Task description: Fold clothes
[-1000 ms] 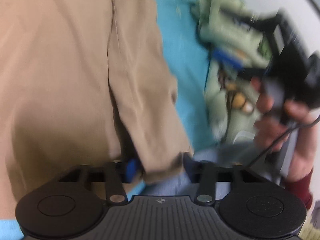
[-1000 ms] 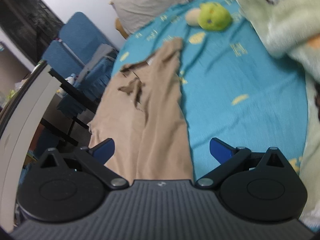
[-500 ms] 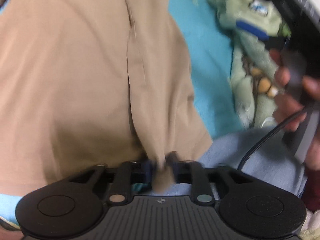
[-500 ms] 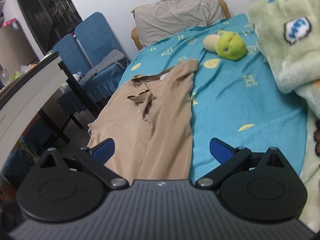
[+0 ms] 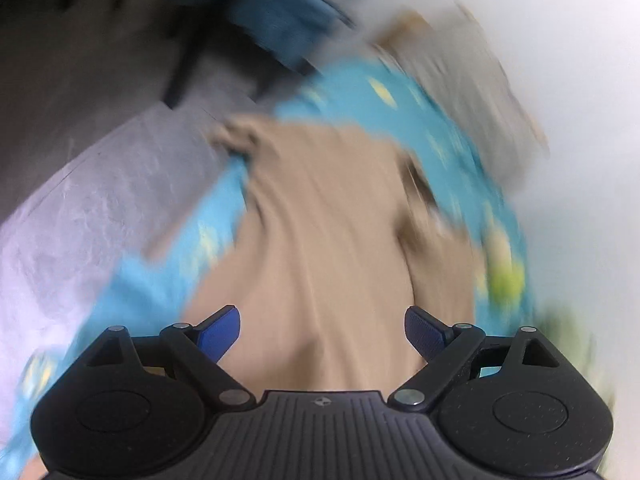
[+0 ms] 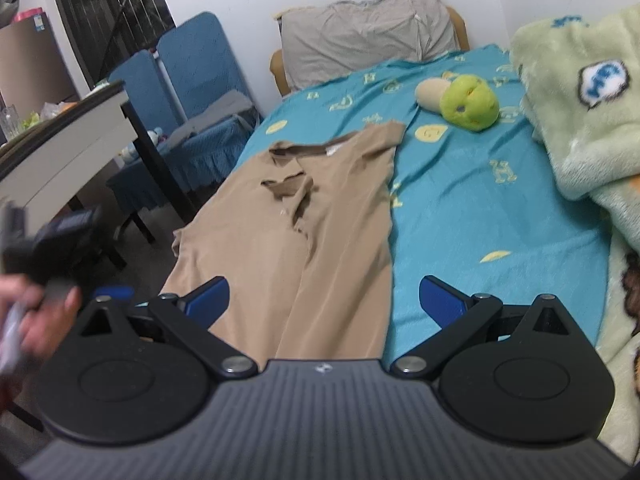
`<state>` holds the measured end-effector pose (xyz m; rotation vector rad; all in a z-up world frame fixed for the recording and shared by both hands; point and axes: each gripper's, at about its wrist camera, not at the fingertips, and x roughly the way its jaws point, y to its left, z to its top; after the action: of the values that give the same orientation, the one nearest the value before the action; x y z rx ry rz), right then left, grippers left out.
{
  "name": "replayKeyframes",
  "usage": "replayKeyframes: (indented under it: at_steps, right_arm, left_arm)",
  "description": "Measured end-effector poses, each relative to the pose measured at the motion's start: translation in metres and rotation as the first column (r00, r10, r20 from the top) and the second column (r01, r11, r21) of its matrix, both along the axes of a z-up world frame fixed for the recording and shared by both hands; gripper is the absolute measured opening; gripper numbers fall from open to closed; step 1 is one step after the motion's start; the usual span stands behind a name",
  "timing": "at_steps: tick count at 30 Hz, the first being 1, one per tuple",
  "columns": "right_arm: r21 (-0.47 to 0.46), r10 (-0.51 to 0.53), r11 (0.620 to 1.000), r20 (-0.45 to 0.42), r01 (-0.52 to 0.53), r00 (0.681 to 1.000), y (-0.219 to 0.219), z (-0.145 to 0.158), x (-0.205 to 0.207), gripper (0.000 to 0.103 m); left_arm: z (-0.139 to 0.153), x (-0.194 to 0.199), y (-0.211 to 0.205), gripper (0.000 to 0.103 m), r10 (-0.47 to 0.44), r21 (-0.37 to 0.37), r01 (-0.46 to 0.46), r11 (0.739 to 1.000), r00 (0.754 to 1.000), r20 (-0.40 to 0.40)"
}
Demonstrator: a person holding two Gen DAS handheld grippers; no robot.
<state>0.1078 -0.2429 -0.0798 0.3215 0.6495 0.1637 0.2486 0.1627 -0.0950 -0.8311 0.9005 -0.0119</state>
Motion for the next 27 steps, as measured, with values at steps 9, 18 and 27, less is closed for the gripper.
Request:
replayKeyframes:
  at_steps: [9,18,27]
  right_arm:
    - [-0.002,-0.009,1.000,-0.077,0.009,0.997,0.013,-0.029,0.039,0.103]
    - [0.061,-0.025,0.997,-0.181,0.037,0.983,0.008,-0.065,0.080,0.103]
    - [0.120,-0.035,0.991,-0.182,0.057,0.983,0.002,-0.064,0.076,0.103]
  left_arm:
    - [-0.096,0.114,0.062,0.088,0.285,-0.186,-0.288,0.939,0.958,-0.041]
    - [-0.138,0.170,0.067,0.062,0.288,-0.100,-0.285,0.953,0.958,0.018]
    - [-0.092,0.182,0.041,0.007,0.235,0.121,-0.257,0.959,0.957,0.172]
